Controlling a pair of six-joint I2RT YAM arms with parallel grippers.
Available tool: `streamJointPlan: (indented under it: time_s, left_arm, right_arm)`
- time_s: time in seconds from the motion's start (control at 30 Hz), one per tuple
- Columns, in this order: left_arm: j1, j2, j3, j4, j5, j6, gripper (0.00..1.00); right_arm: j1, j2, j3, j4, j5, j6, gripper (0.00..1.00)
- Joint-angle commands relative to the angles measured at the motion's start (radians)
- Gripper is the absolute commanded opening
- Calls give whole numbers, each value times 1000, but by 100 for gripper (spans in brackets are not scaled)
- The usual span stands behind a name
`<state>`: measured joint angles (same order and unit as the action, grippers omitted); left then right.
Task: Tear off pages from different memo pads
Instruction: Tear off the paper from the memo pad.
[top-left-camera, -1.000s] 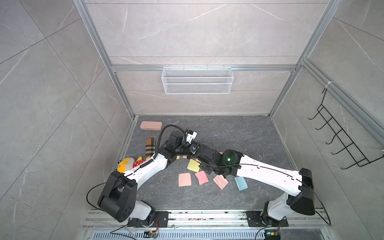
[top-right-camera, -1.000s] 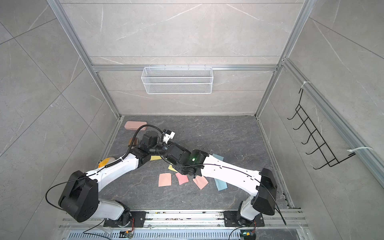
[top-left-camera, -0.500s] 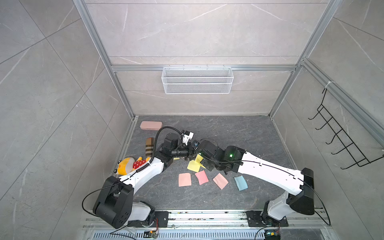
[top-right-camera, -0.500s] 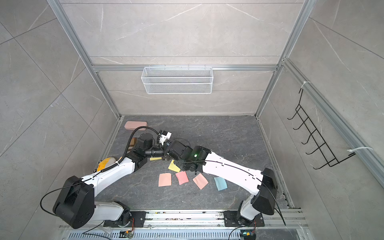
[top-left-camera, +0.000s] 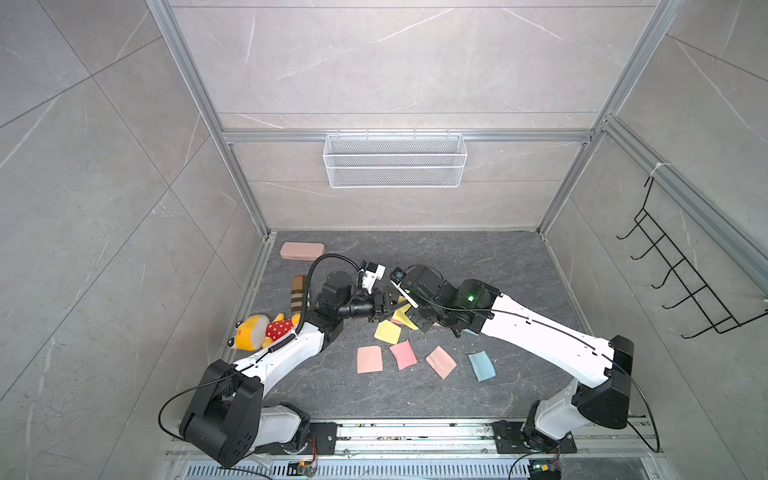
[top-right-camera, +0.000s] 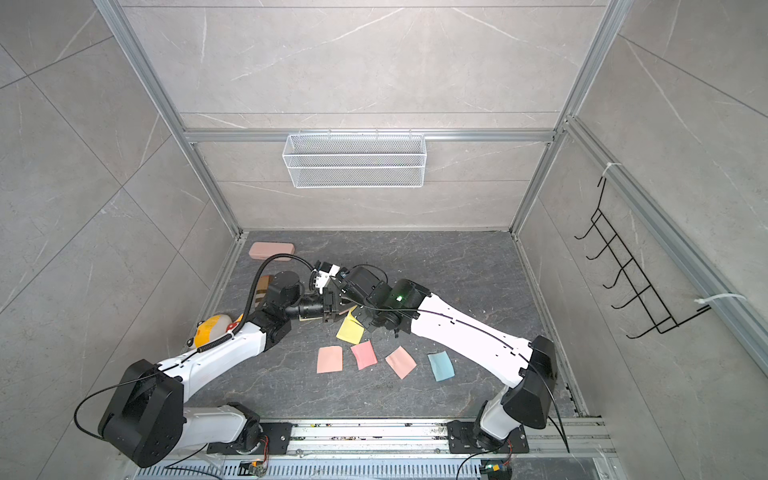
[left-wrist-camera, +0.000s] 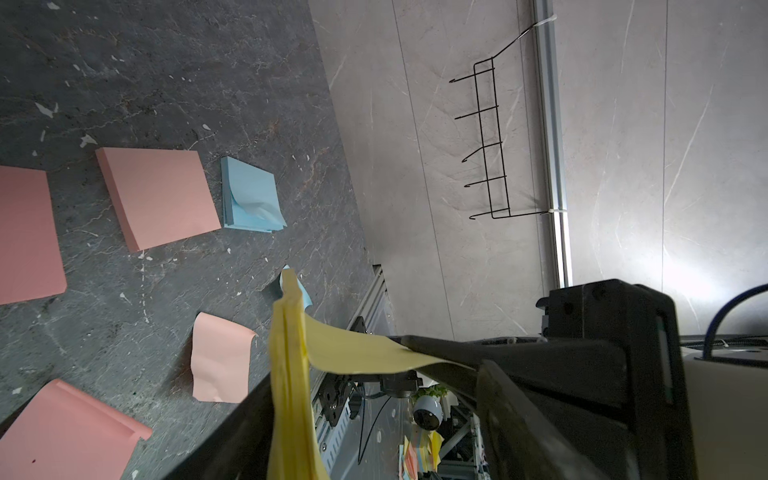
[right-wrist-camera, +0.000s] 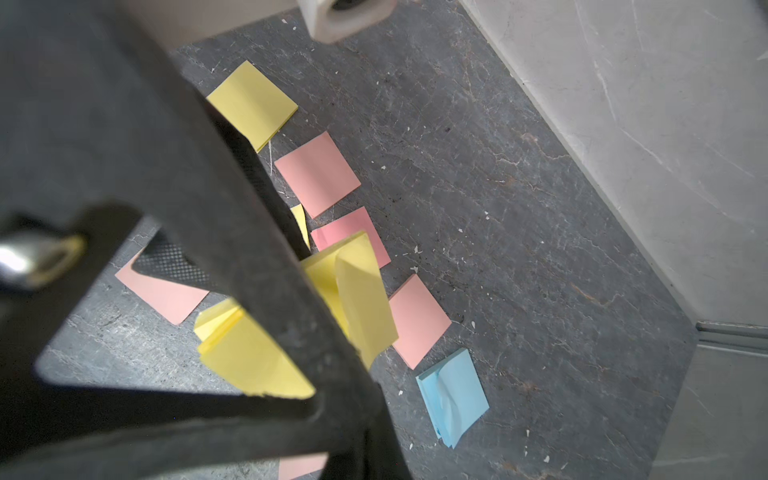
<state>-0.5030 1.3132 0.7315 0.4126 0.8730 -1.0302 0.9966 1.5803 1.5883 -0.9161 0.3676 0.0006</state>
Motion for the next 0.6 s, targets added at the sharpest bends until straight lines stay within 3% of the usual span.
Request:
streamJointPlan:
  time_s: [0.0,0.27,0.57]
  left_arm:
    - [0,-5,-3,51,61,20,64]
    - [-2,26,12,28,85,45,34]
    - [-1,40,30,-19,87,81,7]
  right_arm:
    - [-6,-8,42,-7,-22,20,0]
    - [-22,-13,69,-17,-24,30,0]
    - [-57,-15,73,-20,11,36,0]
